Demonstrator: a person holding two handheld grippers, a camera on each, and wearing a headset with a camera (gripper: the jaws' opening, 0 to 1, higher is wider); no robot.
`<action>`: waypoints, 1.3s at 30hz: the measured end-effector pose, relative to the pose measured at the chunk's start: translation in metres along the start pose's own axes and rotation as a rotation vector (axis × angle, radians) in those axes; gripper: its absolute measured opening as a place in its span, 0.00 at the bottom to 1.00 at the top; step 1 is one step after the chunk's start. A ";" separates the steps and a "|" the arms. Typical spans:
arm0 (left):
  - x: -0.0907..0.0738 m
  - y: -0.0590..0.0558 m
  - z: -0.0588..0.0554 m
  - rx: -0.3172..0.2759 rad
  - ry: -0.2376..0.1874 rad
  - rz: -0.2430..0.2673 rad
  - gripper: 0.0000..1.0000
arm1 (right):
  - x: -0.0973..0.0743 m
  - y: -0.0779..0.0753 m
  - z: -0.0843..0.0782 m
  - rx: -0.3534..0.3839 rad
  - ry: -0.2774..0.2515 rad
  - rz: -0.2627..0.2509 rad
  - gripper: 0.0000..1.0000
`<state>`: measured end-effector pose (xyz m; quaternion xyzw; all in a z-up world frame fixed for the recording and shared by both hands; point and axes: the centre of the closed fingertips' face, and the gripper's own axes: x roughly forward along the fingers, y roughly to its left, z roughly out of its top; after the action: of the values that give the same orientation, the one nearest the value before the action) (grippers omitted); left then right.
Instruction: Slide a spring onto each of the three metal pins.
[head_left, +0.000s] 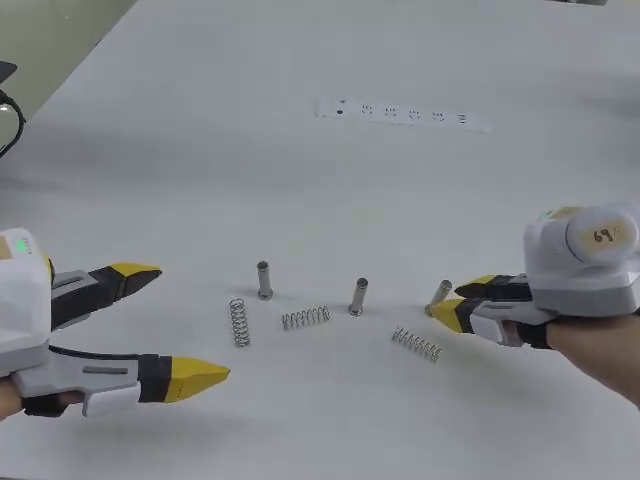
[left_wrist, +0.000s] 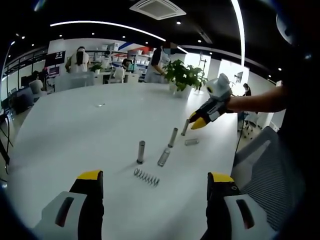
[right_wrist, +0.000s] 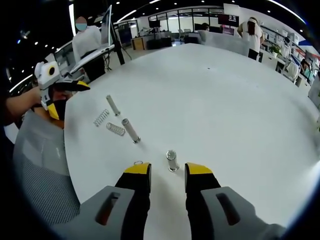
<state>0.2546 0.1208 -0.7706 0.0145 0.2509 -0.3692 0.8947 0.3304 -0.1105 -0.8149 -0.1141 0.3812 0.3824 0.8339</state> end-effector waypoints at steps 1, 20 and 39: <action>0.000 0.000 0.000 0.000 0.000 0.000 0.82 | -0.001 0.001 0.000 -0.001 -0.001 0.003 0.25; 0.000 0.001 0.000 0.000 0.002 -0.014 0.86 | -0.013 0.010 -0.002 -0.027 -0.009 0.014 0.26; 0.000 0.003 0.000 0.000 0.004 -0.018 0.86 | -0.019 0.028 -0.011 -0.081 0.014 0.050 0.26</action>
<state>0.2562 0.1229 -0.7714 0.0132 0.2526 -0.3772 0.8909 0.2958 -0.1072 -0.8062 -0.1408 0.3738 0.4175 0.8162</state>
